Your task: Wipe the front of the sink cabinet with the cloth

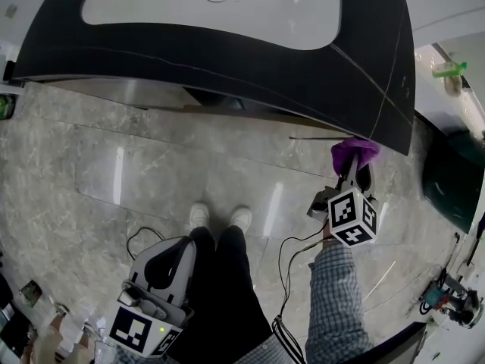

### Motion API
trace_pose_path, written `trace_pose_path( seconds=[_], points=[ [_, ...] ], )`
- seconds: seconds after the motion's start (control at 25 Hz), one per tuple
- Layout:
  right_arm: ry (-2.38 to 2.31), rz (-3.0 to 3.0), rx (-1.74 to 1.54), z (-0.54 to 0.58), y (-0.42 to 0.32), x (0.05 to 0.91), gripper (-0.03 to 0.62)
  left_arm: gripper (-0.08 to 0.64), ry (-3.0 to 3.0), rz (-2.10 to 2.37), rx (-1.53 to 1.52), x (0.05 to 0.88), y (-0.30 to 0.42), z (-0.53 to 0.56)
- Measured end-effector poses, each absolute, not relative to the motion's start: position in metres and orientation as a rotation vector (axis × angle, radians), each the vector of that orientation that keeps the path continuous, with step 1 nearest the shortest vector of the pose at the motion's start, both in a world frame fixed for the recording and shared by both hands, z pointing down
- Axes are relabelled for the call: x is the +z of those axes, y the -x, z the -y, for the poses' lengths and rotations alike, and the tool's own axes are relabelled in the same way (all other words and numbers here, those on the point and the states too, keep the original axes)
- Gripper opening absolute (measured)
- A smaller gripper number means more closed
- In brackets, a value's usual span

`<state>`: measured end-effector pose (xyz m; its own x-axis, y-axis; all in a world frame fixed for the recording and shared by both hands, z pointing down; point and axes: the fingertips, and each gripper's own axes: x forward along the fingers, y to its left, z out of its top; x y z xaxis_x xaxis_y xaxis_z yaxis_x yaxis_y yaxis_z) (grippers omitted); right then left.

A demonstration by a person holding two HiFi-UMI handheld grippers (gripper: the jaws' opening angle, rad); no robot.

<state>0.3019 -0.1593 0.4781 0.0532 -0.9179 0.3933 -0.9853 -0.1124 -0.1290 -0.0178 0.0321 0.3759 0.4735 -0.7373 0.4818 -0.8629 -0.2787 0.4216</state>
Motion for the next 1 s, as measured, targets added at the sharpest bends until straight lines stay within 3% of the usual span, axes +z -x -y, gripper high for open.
trace_pose_path(
  seconds=[1.0],
  points=[
    [-1.841,2.194,0.556,0.151,-0.135,0.481,0.077,0.011,-1.998,1.448,0.204,0.380,0.093,-0.047]
  ],
)
